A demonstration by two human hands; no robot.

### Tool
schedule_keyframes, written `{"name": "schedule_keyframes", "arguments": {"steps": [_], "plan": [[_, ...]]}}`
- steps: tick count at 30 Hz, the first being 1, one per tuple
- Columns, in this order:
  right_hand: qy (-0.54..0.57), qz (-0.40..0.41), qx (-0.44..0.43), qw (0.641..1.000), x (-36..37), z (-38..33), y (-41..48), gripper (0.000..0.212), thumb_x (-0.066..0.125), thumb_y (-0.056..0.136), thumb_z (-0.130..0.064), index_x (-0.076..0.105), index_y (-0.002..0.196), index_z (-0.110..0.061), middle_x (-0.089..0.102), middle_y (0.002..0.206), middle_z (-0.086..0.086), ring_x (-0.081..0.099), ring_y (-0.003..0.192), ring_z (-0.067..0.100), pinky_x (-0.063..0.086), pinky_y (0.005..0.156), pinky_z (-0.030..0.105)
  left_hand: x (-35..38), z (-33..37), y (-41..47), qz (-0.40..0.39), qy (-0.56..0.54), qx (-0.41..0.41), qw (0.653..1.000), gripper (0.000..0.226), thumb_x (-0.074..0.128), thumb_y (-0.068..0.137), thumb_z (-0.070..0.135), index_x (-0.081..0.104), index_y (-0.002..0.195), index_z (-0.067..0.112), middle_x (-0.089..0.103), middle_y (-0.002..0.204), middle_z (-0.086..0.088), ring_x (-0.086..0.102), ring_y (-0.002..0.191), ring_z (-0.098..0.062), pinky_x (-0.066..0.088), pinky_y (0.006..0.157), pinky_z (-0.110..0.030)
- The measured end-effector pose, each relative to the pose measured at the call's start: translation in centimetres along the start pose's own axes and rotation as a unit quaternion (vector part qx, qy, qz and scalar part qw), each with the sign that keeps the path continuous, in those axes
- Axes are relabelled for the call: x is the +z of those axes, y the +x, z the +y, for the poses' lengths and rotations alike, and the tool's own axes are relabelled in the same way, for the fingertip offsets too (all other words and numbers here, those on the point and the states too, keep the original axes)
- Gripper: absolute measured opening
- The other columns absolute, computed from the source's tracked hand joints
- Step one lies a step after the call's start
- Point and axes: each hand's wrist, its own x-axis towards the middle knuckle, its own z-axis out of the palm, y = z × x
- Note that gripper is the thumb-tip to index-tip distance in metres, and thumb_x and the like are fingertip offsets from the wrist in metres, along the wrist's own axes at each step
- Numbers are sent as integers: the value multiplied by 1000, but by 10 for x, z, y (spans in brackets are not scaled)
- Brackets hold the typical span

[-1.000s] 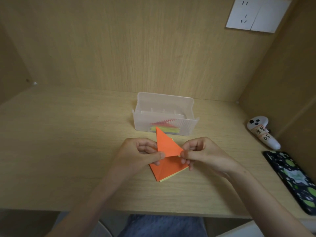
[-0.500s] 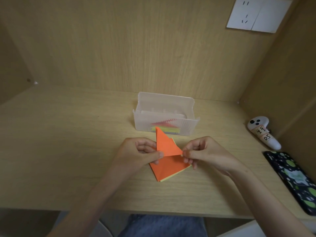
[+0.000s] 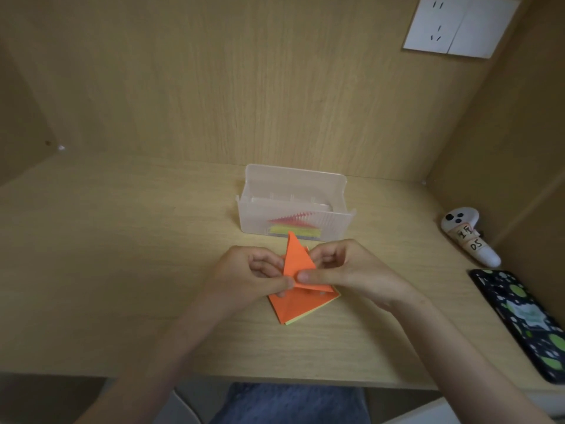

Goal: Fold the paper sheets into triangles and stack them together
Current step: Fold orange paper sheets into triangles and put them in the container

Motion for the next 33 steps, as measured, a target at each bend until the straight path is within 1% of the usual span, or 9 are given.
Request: {"name": "schedule_keyframes", "arguments": {"steps": [4, 8, 13, 21, 25, 27, 29, 31, 33], "plan": [[13, -16, 7, 1000, 3, 5, 2, 12, 74, 77, -5, 68, 85, 1, 69, 71, 6, 63, 62, 12, 52, 60, 19, 2, -3, -1, 10, -4, -4, 1000, 20, 81, 67, 4, 68, 80, 13, 70, 63, 3, 68, 57, -7, 52, 61, -14], [19, -4, 9, 1000, 6, 9, 2, 18, 73, 76, -4, 67, 88, 9, 69, 70, 7, 63, 60, 11, 52, 60, 19, 3, -4, -2, 13, 6, -21, 1000, 26, 82, 66, 8, 71, 88, 17, 72, 66, 7, 69, 64, -4, 51, 63, -11], [22, 5, 9, 1000, 4, 8, 0, 25, 73, 76, -4, 65, 92, 14, 68, 77, 16, 62, 59, 12, 51, 60, 19, 2, 0, -4, 12, -7, -23, 1000, 26, 81, 65, 1, 70, 80, 19, 72, 64, 5, 69, 61, -3, 50, 59, -10], [26, 9, 0, 1000, 6, 8, -4, 10, 73, 76, -4, 68, 82, 3, 68, 64, 4, 61, 54, 9, 48, 56, 16, -4, 2, -4, -5, -2, -28, 1000, 21, 78, 67, -1, 73, 82, 14, 73, 64, 1, 68, 61, -2, 46, 58, -7], [55, 45, 4, 997, -6, 5, -9, 7, 72, 74, -5, 68, 78, -1, 66, 63, 5, 58, 52, 11, 48, 55, 17, -24, -7, 0, 70, 16, -5, 997, 18, 79, 70, 4, 73, 79, 20, 73, 65, 4, 67, 61, 0, 45, 58, -4], [102, 41, 19, 994, -11, 4, -10, 18, 71, 72, -7, 66, 87, 1, 66, 67, 8, 59, 53, 12, 49, 56, 19, -27, -8, 1, 75, 10, 32, 997, 25, 78, 72, 4, 71, 86, 23, 74, 70, 3, 68, 66, -2, 46, 62, -4], [167, 10, 46, 985, -8, 2, -9, 28, 67, 75, -1, 60, 102, 1, 67, 66, 8, 60, 52, 11, 50, 54, 18, -21, -6, 3, 59, 31, 119, 991, 41, 80, 68, 9, 67, 101, 31, 74, 90, 3, 68, 83, -3, 47, 74, -7], [208, -21, 68, 976, 0, -1, -5, 40, 65, 76, 1, 55, 114, 0, 67, 64, 6, 61, 51, 9, 50, 52, 17, -14, -4, 6, 36, 121, 246, 961, 57, 78, 64, 18, 60, 115, 34, 59, 122, 7, 56, 109, 1, 41, 93, -11], [238, -51, 80, 967, 3, -3, -1, 45, 66, 73, -2, 54, 116, -3, 67, 66, 7, 62, 53, 9, 51, 52, 16, -14, -3, 12, 28, 210, 343, 915, 46, 74, 71, 23, 63, 114, 29, 47, 134, 3, 43, 125, -3, 30, 105, -15]]}}
